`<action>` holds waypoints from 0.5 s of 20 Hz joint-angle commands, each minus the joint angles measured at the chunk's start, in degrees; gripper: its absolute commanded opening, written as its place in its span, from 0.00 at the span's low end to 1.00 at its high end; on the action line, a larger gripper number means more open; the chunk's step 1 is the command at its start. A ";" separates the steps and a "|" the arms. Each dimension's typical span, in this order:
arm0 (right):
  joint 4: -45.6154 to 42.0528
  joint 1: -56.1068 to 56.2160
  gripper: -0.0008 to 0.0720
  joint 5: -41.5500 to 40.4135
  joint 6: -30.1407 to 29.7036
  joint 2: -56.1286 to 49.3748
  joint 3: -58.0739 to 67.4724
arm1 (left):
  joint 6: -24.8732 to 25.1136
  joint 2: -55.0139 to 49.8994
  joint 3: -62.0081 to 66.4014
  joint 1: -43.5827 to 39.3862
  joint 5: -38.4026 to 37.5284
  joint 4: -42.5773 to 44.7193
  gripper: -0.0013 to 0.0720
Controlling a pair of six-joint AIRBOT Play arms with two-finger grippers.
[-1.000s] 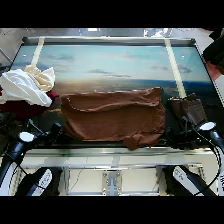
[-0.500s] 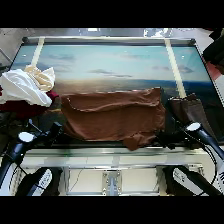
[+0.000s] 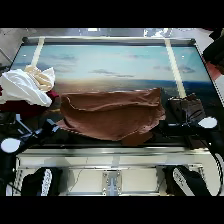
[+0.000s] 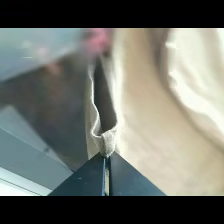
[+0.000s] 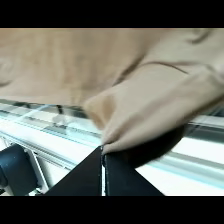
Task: Fold the shirts.
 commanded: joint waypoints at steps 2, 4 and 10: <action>-8.22 0.07 0.02 4.26 8.20 11.06 4.74 | -3.56 15.58 1.95 7.74 -11.45 5.86 0.03; -8.70 0.07 0.02 4.52 8.50 11.69 6.51 | -0.35 16.24 4.22 10.05 -13.68 5.92 0.03; -3.80 0.13 0.02 -7.74 4.31 2.80 10.56 | 18.27 -2.89 12.22 8.92 -3.10 -8.09 0.03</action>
